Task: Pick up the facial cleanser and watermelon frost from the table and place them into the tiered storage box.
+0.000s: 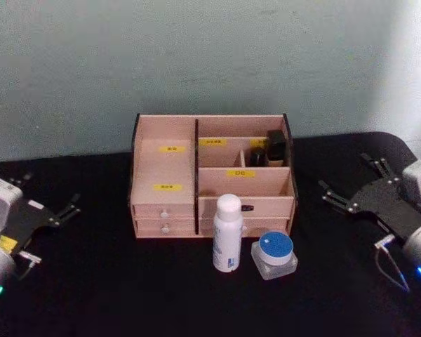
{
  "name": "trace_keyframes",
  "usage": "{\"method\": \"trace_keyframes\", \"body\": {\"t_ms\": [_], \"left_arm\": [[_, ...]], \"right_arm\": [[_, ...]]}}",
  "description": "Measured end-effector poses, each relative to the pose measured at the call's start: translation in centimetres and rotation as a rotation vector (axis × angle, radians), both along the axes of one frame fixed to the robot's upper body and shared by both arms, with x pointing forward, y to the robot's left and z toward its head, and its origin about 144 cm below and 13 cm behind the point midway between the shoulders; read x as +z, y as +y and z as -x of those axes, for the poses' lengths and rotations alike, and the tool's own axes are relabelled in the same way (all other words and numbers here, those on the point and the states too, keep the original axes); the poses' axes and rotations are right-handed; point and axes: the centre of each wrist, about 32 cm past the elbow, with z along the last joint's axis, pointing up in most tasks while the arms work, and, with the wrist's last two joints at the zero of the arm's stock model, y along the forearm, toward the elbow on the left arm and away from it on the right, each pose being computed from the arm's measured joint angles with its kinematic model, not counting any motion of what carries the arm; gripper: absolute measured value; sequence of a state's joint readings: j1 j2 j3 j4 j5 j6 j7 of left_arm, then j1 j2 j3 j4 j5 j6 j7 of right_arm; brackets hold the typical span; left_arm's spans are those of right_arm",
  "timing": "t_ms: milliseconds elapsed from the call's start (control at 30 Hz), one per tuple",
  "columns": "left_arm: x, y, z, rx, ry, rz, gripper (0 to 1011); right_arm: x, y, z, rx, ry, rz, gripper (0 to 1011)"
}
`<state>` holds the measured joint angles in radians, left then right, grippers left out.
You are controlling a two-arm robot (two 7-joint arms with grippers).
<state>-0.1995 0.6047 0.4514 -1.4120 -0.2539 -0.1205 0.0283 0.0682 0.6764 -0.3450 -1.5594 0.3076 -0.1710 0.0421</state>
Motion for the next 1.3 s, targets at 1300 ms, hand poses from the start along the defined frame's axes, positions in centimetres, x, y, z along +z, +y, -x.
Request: {"method": "trace_keyframes", "body": {"t_ms": [1300], "left_arm": [[0.0,0.0,0.0,0.0,0.0,0.0,1001]], "right_arm": [[-1.2,4.8,-1.2,0.485,0.271,-0.179,1002]]}}
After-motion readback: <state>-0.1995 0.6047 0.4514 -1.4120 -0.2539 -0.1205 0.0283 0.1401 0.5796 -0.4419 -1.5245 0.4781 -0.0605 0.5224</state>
